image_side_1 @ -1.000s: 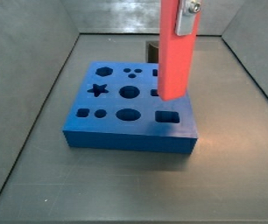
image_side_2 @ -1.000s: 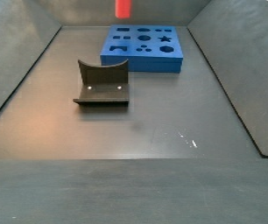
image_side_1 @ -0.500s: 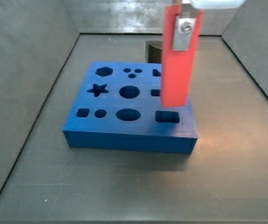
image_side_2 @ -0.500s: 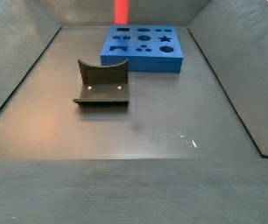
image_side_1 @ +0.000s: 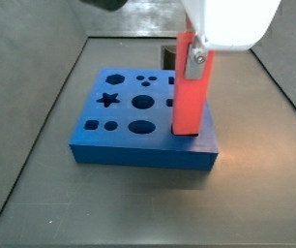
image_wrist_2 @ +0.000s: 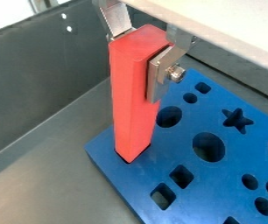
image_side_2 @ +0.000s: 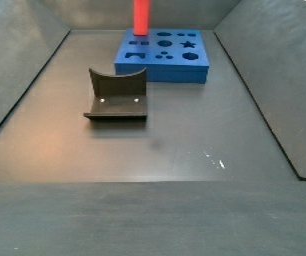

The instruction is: Insert the rectangle object.

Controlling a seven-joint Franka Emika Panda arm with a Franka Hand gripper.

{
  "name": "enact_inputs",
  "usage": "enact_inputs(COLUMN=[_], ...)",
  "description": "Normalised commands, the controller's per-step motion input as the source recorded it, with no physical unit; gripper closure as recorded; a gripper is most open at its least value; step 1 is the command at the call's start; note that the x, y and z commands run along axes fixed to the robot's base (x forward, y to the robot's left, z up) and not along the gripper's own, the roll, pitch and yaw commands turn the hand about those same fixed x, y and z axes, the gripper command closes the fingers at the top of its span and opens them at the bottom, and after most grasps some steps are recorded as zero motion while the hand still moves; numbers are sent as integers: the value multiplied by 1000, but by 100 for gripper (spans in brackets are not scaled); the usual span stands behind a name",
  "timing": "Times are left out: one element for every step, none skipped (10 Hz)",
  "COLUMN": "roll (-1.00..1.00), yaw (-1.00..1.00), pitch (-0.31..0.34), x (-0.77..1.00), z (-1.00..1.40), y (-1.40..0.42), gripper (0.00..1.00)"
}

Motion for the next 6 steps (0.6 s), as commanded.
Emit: enact_inputs(roll=[0, 0, 0, 0, 0, 0], yaw=[-31, -29, -34, -46, -43, -6], pitch=[59, 61, 76, 84, 130, 160], x=[-69, -106, 0, 131, 429, 494], z=[-277, -289, -351, -414, -389, -343], y=[0, 0, 0, -34, -43, -54], gripper=[100, 100, 100, 100, 100, 100])
